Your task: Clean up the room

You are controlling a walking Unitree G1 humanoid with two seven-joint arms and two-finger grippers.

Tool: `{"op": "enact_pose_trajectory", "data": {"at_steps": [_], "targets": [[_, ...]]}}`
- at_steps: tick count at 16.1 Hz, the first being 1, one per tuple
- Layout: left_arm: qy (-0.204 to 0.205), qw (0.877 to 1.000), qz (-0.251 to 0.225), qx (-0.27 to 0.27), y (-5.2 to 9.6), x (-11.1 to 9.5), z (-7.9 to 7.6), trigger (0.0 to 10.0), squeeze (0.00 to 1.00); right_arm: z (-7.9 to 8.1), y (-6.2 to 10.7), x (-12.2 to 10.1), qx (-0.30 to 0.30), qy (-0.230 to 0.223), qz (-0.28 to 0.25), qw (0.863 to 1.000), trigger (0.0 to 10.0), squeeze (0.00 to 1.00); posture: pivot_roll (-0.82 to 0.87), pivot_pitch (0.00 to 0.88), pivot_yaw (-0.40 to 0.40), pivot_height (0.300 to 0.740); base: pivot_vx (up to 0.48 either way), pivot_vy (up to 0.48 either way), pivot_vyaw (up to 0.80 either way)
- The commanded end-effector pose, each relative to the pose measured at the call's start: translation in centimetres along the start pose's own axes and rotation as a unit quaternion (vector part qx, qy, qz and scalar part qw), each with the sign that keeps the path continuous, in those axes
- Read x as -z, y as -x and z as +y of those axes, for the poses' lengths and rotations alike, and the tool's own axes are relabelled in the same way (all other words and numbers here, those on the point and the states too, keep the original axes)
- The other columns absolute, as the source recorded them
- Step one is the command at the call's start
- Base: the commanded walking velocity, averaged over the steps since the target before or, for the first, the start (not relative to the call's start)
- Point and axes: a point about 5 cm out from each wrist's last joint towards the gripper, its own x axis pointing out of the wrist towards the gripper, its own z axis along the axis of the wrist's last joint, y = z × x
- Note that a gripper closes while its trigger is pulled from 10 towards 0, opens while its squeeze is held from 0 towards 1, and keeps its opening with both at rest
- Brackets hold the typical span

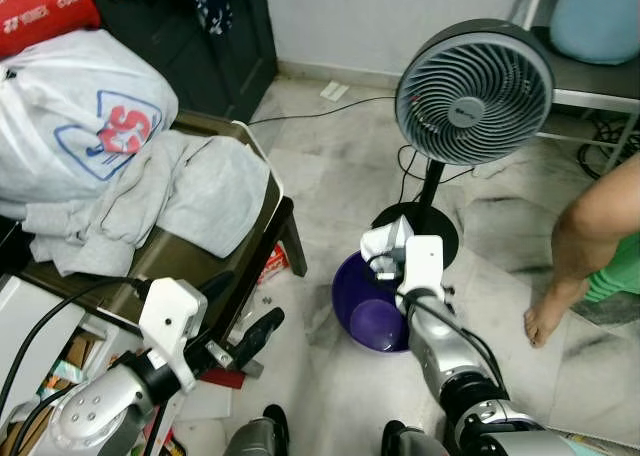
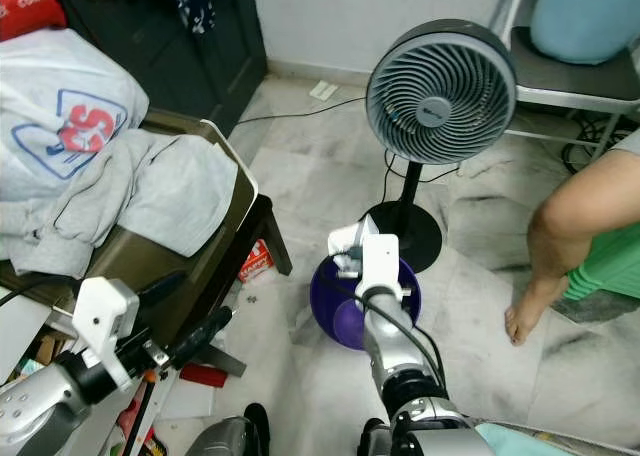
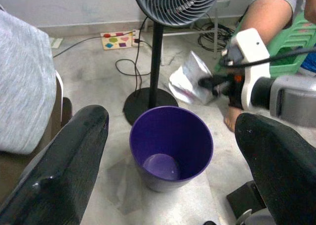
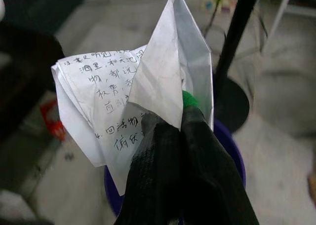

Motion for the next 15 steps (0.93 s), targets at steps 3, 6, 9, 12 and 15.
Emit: {"op": "enact_pose_trajectory", "data": {"at_steps": [3, 6, 9, 12, 15], "targets": [[0.005, 1.000, 0.013, -0.007, 1.0, -0.2, -0.4, 10.0, 0.00, -0.6, 0.6, 2.3, 0.028, 0.010, 0.055, 0.998, 10.0, 0.00, 0.17, 0.334, 0.085, 0.740, 0.000, 0.000, 0.00], [0.011, 1.000, 0.018, -0.004, 0.9, 0.0, -0.7, 10.0, 0.00, -1.9, 0.6, 2.8, 0.060, 0.005, 0.068, 0.996, 10.0, 0.00, 0.17, 0.344, 0.084, 0.740, 0.000, 0.000, 0.00], [0.016, 1.000, 0.015, -0.012, 0.7, -0.2, -0.5, 10.0, 0.00, -2.7, 0.2, 1.5, 0.082, 0.026, 0.033, 0.996, 10.0, 0.00, 0.17, 0.339, 0.086, 0.740, 0.000, 0.000, 0.00], [0.021, 0.999, 0.023, -0.026, 0.6, 0.0, -0.1, 10.0, 0.00, -3.6, 0.0, 0.8, 0.099, 0.019, 0.019, 0.995, 10.0, 0.00, 0.17, 0.333, 0.095, 0.740, 0.000, 0.000, 0.00], [0.018, 0.999, 0.023, -0.023, 0.5, -0.2, -0.1, 10.0, 0.00, -3.2, -0.1, 0.6, 0.094, 0.016, 0.015, 0.995, 10.0, 0.00, 0.17, 0.328, 0.093, 0.740, 0.000, 0.000, 0.00]]}}
